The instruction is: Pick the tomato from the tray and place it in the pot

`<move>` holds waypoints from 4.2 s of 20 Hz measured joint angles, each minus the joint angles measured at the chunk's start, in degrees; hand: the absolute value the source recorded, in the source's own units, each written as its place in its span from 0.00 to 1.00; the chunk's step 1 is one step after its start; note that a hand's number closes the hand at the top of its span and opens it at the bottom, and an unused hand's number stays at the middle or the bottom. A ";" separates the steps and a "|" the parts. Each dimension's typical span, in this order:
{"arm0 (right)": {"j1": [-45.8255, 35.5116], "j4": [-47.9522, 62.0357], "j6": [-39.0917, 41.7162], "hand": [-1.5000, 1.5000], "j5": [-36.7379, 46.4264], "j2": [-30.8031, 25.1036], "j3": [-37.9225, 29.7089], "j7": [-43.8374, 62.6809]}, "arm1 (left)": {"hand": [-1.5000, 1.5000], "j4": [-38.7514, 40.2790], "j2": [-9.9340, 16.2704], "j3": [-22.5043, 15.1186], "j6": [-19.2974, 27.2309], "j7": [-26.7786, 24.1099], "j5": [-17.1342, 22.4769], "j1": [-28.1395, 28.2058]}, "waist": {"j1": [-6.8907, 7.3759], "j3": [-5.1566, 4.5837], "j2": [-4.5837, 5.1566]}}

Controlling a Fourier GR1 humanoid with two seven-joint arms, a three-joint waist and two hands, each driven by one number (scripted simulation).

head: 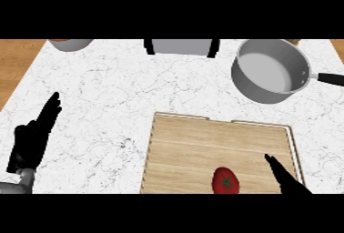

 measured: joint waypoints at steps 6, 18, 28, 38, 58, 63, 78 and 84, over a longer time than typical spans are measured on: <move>-8.14 7.64 3.32 0.00 -0.45 5.23 1.84 2.71 | 0.50 1.87 0.02 1.54 -0.73 -1.28 0.16 0.08 | -1.08 0.02 -0.34; -17.96 22.95 6.94 0.00 -0.70 14.60 0.44 3.39 | 0.50 1.20 -0.50 2.96 -0.99 -1.14 -0.44 1.97 | -2.50 0.15 -0.74; -19.46 30.25 8.45 0.00 1.95 18.17 -0.84 1.07 | 0.50 -1.48 -1.26 4.07 -1.07 -0.24 -1.24 4.30 | -2.94 0.15 -0.98; -20.09 30.81 10.69 1.00 4.71 19.00 -1.36 -1.32 | 0.50 -0.81 -2.53 5.40 -2.09 -0.46 -2.60 4.21 | -3.40 -0.25 -1.39; -33.97 37.08 16.08 1.00 13.73 11.85 3.33 -29.65 | 0.50 0.65 -4.48 7.11 -4.23 -0.25 -4.52 2.68 | -2.70 0.25 -0.79; -37.68 30.99 11.35 1.00 21.67 9.65 2.44 -28.68 | 0.50 0.48 -4.77 7.47 -4.31 -0.81 -4.85 3.88 | -3.40 0.25 -1.08; -42.68 22.94 3.95 1.00 22.53 9.12 -16.82 -31.17 | 0.50 -0.81 -5.55 9.61 -6.42 0.68 -5.83 3.78 | -3.37 0.27 -0.91; -47.55 32.78 1.59 1.00 19.11 8.06 -25.67 -39.73 | 0.50 -0.80 -7.22 10.07 -6.62 0.70 -7.47 3.80 | -3.08 0.27 -0.79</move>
